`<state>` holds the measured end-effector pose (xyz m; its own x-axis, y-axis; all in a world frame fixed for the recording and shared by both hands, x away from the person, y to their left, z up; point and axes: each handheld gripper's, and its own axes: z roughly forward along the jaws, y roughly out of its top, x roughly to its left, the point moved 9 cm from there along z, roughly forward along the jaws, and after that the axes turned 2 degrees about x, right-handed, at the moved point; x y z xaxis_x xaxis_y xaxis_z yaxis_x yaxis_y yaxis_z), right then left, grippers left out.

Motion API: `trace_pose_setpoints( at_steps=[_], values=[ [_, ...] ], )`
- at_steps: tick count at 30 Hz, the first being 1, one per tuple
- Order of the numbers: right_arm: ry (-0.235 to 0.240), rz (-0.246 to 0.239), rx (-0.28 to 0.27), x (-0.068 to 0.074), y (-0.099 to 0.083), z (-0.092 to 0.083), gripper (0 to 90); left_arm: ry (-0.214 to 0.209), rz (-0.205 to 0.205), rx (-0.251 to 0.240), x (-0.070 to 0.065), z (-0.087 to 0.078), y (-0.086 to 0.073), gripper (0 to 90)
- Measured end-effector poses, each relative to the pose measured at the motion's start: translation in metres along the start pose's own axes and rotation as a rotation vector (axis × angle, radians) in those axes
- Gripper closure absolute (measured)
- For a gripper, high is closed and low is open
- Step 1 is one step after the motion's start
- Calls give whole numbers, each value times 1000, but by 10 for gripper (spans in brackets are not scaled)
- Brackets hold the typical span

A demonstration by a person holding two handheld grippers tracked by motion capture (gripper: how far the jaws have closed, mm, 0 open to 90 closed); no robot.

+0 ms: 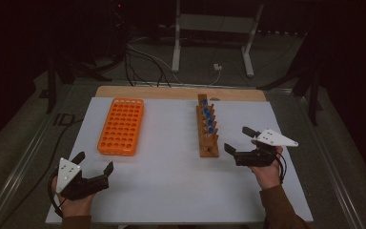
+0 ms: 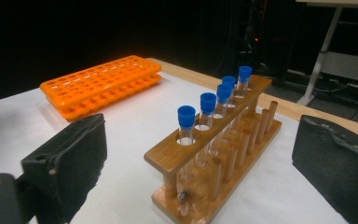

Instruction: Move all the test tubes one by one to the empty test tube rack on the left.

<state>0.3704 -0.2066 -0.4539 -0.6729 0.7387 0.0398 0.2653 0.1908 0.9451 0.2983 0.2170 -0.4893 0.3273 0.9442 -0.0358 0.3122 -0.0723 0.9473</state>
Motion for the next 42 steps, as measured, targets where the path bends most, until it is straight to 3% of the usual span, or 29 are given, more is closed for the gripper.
trace_pose_setpoints(
  at_steps=[8,17,22,31,42],
  values=[
    [14,14,37,-3,-1,20,68,0,4,10,-2,1,-2,2],
    [45,21,84,-1,-7,44,171,-11,14,23,-4,6,-4,2],
    [35,27,109,-1,-10,57,298,-11,14,22,-4,5,-4,2],
    [23,41,161,-1,-20,81,697,-18,22,29,-6,7,-5,2],
    [1,13,184,2,-22,94,756,-18,28,35,-7,8,-6,2]
  ],
)
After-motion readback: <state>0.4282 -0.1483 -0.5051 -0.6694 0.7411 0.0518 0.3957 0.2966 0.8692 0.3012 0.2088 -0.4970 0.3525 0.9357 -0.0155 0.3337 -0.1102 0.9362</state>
